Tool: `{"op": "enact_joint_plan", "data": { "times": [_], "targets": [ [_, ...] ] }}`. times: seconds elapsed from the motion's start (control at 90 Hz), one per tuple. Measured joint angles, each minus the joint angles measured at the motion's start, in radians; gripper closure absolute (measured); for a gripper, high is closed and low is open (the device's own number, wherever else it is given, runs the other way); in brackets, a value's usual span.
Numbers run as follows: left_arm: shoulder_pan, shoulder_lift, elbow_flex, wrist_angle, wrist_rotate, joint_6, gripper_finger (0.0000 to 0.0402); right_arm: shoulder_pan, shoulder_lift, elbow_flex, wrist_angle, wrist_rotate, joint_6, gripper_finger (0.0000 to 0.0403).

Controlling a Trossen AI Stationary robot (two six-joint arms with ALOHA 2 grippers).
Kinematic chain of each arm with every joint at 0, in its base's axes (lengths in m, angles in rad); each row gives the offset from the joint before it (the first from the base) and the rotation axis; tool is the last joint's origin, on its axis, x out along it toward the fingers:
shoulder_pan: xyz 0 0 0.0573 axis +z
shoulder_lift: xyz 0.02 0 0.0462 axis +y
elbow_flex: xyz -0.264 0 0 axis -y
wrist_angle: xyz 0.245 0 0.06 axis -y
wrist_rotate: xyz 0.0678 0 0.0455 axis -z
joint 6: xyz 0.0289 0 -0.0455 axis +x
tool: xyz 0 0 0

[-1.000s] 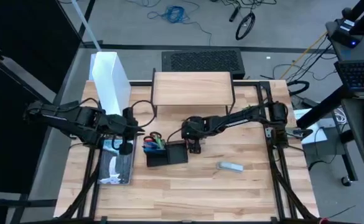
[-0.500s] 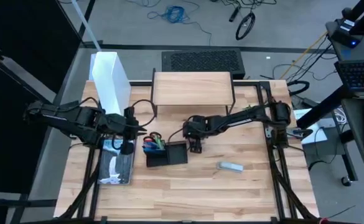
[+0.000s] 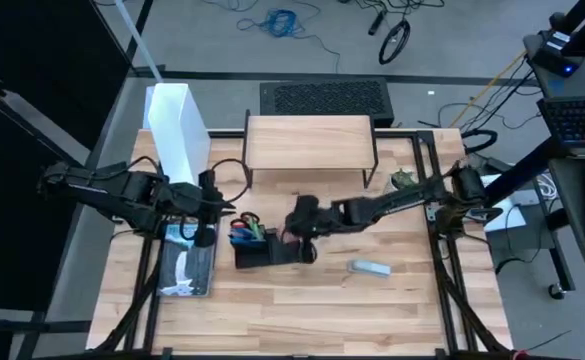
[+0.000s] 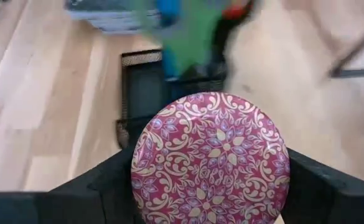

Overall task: Stock shelves
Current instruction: Put the red scented candle into the desk organizer, then put the desk organizer on the shelf

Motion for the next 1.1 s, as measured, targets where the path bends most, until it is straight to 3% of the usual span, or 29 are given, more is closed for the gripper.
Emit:
{"op": "enact_joint_plan", "data": {
  "times": [0.489,0.833,1.1],
  "targets": [
    [0.0,0.0,0.0,0.0,0.0,-0.006,0.0364,-0.001,0.186,0.115,-0.052,0.003,-0.04,0.0122],
    [0.0,0.0,0.0,-0.004,0.002,-0.006,0.0364,-0.001,0.216,0.123,-0.078,-0.003,-0.017,0.0082],
    [0.0,0.0,0.0,-0.009,0.005,-0.007,0.0364,0.007,0.179,0.27,-0.339,-0.001,-0.043,0.0079]
  ]
}}
